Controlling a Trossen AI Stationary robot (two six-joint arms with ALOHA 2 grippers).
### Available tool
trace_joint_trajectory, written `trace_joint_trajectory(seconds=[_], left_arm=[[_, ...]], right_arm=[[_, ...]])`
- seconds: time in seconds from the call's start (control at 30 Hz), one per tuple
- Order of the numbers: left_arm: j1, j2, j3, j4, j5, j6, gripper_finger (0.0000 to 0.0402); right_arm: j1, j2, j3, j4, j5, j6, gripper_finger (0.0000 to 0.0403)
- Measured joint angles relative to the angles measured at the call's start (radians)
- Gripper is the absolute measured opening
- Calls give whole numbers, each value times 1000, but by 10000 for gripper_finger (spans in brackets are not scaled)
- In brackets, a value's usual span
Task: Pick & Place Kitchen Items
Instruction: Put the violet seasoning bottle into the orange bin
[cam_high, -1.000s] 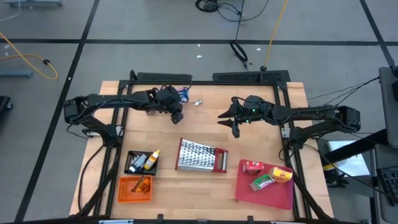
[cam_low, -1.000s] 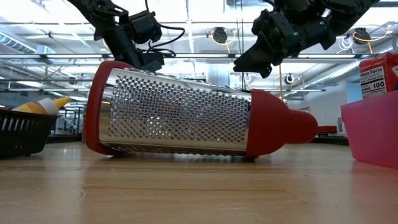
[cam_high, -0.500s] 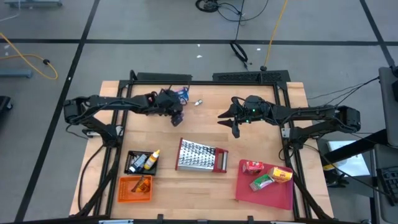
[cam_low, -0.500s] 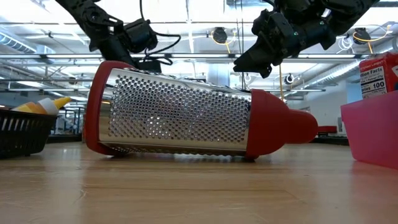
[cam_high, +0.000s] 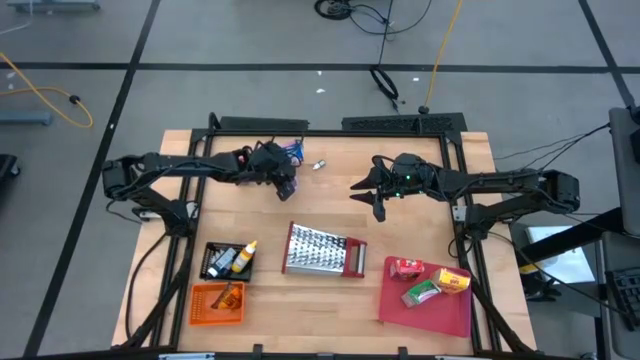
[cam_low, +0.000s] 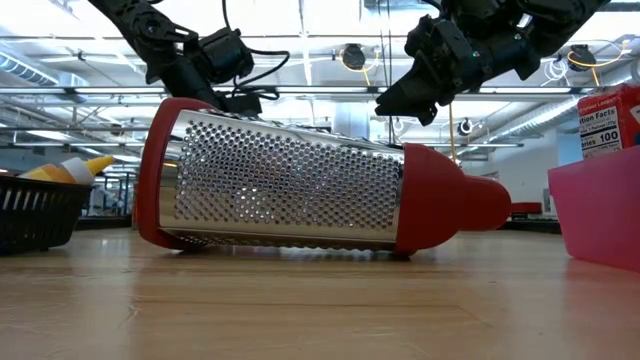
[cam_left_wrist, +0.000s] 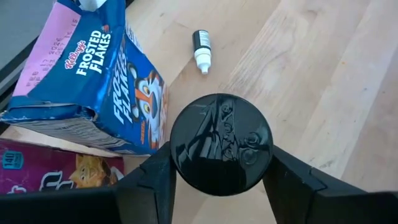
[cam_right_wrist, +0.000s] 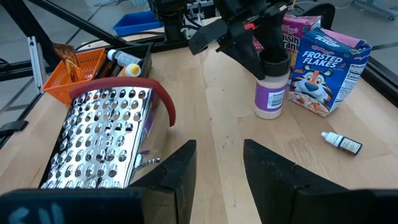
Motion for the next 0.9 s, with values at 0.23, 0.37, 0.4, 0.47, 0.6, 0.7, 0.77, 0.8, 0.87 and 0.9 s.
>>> trace_joint_trajectory(seconds=[0.23,0.37,0.4,0.47,0.6,0.7,0.77,0.8,0.87,0.9], left_arm=[[-11,-63,49,-121,2,-7,182],[-51,-153,81,-250,49,-43,182],[-68,-176,90,-281,59,-61,182],[-107,-230,100,-372,69,-109,182],[-215,-344,110,-508,79,-233,182],[-322,-440,110,-566,79,-344,182],[-402,-493,110,-571,78,-415,182],[-444,-518,110,-576,78,-452,182],[-531,-553,110,-580,77,-524,182],[-574,-563,110,-583,77,-562,182]], right_arm=[[0,0,0,-1,0,3,128],[0,0,0,-1,0,3,128],[0,0,0,-1,0,3,128],[0,0,0,-1,0,3,128],[0,0,0,-1,0,4,128],[0,0,0,-1,0,4,128],[0,0,0,-1,0,4,128],[0,0,0,-1,0,8,128],[0,0,0,-1,0,20,128],[0,0,0,-1,0,24,128]])
